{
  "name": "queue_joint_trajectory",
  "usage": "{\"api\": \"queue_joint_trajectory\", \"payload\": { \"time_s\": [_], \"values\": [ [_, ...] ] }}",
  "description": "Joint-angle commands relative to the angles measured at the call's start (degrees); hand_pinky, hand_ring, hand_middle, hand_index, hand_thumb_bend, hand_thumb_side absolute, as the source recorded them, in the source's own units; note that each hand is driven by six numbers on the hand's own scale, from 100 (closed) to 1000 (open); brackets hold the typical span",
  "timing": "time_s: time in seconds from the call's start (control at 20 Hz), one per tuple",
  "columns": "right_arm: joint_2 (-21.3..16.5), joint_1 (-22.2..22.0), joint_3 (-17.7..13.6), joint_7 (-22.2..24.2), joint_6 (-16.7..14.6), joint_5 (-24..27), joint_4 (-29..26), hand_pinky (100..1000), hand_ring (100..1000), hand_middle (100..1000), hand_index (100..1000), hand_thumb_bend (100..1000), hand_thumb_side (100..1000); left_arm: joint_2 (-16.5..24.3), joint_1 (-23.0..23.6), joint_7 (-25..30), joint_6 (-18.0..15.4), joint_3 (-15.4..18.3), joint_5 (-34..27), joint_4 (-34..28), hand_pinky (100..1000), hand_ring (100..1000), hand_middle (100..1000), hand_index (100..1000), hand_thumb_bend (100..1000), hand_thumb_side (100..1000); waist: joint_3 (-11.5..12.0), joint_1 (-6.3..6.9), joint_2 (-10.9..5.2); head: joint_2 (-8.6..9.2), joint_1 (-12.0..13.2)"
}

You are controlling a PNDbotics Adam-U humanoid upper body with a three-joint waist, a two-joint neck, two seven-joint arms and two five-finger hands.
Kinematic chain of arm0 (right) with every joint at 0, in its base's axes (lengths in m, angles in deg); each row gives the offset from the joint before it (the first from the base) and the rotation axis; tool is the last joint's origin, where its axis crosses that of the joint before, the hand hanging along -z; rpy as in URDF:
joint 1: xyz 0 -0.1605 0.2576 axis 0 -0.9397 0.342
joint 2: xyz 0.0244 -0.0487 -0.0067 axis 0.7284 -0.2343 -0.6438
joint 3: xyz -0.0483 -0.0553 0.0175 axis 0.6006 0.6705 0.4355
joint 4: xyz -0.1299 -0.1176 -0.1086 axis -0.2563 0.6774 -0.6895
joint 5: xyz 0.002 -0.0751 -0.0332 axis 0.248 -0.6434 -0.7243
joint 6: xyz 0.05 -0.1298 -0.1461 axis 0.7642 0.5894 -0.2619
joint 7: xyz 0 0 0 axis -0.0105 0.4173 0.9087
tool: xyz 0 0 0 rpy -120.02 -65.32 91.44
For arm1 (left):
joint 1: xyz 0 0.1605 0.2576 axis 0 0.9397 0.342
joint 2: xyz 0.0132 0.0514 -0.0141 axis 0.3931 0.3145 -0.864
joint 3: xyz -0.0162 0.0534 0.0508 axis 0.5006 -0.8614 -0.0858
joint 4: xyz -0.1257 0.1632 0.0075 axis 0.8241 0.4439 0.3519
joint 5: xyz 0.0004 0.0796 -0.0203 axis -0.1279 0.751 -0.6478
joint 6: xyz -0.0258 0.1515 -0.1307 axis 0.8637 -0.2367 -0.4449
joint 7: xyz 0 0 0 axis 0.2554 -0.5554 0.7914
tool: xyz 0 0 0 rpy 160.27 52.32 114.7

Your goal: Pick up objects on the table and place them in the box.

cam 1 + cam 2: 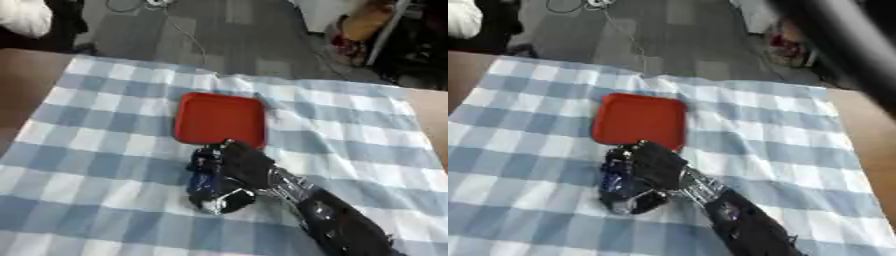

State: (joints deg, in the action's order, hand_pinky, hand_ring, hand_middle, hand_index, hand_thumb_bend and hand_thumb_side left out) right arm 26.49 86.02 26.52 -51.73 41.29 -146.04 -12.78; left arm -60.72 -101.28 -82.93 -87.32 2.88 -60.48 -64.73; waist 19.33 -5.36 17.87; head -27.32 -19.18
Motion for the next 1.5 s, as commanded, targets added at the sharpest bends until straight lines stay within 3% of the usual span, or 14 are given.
{"api": "queue_joint_trajectory", "payload": {
  "time_s": [0.05, 0.25, 0.6, 0.7, 0.75, 0.9, 1.0, 1.05, 1.5],
  "values": [
    [-1.34, -0.07, -0.07, -3.93, 0.05, 1.33, -1.51, 100, 230, 334, 471, 187, 1000, 0.41, -0.9, 0.14, -0.12, 0.03, -0.12, -0.8, 814, 839, 1000, 875, 304, 1000, 0.03, 0.32, -1.07, 0.6, 0.19],
    [-1.69, -0.19, 0.06, -7.77, 0.14, 1.14, -1.77, 100, 108, 220, 354, 104, 1000, 0.42, -0.91, 0.16, -0.14, 0.03, -0.14, -0.8, 813, 839, 1000, 875, 304, 1000, 0.05, 0.3, -1.07, 0.51, 0.27],
    [-1.71, -0.52, 0.17, -10.2, 0.07, -1.36, -0.74, 100, 100, 128, 302, 119, 1000, 0.43, -0.94, 0.23, -0.15, 0.03, -0.17, -0.8, 809, 839, 1000, 875, 304, 1000, 0.04, 0.3, -1.06, 0.41, 0.36],
    [-1.52, -0.66, 0.13, -10.3, 0.03, -1.74, -0.17, 100, 100, 155, 316, 100, 1000, 0.43, -0.95, 0.24, -0.15, 0.04, -0.16, -0.8, 809, 839, 1000, 875, 304, 1000, 0.05, 0.3, -1.04, 0.38, 0.42],
    [-1.46, -0.73, 0.11, -10.24, -0.05, -1.88, 0.18, 100, 114, 259, 428, 128, 1000, 0.43, -0.95, 0.24, -0.16, 0.04, -0.16, -0.8, 808, 839, 1000, 876, 304, 1000, 0.04, 0.3, -1.04, 0.34, 0.46],
    [-1.11, -0.83, -0.05, -8.98, 0.32, -2.65, 1.32, 100, 262, 397, 559, 169, 1000, 0.45, -0.93, 0.26, -0.15, 0.04, -0.17, -0.8, 808, 839, 1000, 876, 304, 1000, 0.02, 0.31, -1.03, 0.27, 0.52],
    [-0.74, -1.0, -0.11, -7.68, 1.05, -3.42, 2.0, 100, 295, 429, 594, 169, 1000, 0.45, -0.93, 0.26, -0.17, 0.06, -0.18, -0.8, 808, 839, 1000, 876, 304, 1000, 0.0, 0.3, -1.05, 0.23, 0.56],
    [-0.56, -1.13, -0.07, -6.97, 1.39, -3.82, 2.3, 100, 370, 492, 639, 175, 1000, 0.46, -0.93, 0.26, -0.17, 0.06, -0.18, -0.8, 808, 839, 1000, 876, 304, 1000, -0.01, 0.3, -1.06, 0.19, 0.58],
    [0.76, -2.36, 0.06, -1.51, 2.32, -5.13, 3.78, 100, 425, 578, 724, 201, 1000, 0.53, -0.88, 0.28, -0.25, 0.08, -0.13, -0.8, 807, 839, 1000, 876, 306, 1000, -0.14, 0.22, -1.26, -0.22, 0.88]
  ]
}}
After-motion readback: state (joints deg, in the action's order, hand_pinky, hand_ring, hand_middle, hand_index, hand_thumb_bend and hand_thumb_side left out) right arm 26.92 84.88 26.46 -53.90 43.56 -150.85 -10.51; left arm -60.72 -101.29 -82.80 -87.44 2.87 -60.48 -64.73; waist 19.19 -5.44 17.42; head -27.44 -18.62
